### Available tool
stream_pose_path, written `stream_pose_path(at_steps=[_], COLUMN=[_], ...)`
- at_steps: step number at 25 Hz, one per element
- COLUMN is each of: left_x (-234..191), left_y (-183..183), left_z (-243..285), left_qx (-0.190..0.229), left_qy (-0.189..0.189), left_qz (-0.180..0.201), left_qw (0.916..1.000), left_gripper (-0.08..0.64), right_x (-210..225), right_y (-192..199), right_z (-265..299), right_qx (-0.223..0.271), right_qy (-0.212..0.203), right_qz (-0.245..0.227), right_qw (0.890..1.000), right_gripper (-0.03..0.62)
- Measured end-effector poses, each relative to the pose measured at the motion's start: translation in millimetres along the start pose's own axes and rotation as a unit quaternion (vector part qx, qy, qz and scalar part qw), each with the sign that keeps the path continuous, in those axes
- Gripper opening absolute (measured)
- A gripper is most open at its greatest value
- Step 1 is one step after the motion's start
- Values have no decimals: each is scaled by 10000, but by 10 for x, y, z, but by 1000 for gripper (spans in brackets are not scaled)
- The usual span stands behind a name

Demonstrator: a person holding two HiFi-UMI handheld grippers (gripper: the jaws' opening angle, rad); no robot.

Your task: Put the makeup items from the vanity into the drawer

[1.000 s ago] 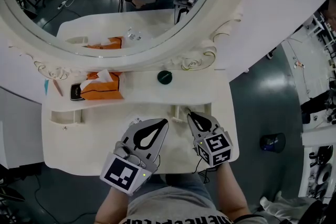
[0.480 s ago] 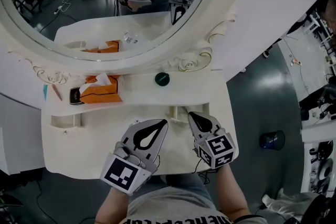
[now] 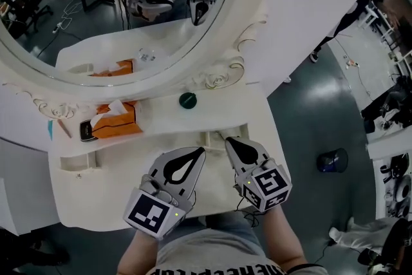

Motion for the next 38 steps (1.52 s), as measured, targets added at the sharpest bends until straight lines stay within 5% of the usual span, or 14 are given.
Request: stream_pose_path(at_steps=[19, 38], left_x=[98, 230], left_y=[-104, -157], left_z=[224, 355], left_qx=[-47, 161], left_qy=[1010, 1521], left_qz=[240, 539], left_qw=[9946, 9868], left_gripper=[17, 17], right_x=[-223, -398], right_y=[-347, -493], right_z=[-539, -943], right_qx=[877, 1534], right_qy=[503, 719], right_qz=[187, 263], right_qw=[9947, 9852], right_gripper=[14, 12])
Point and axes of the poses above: the fingertips, and each gripper's own axes: z forward along the fingers, x to its right, y out of its underside, the point moved 9 cm from there along -z, backward along the fingers, and after that the axes turned 4 degrees about -x, right-handed, at the moved point
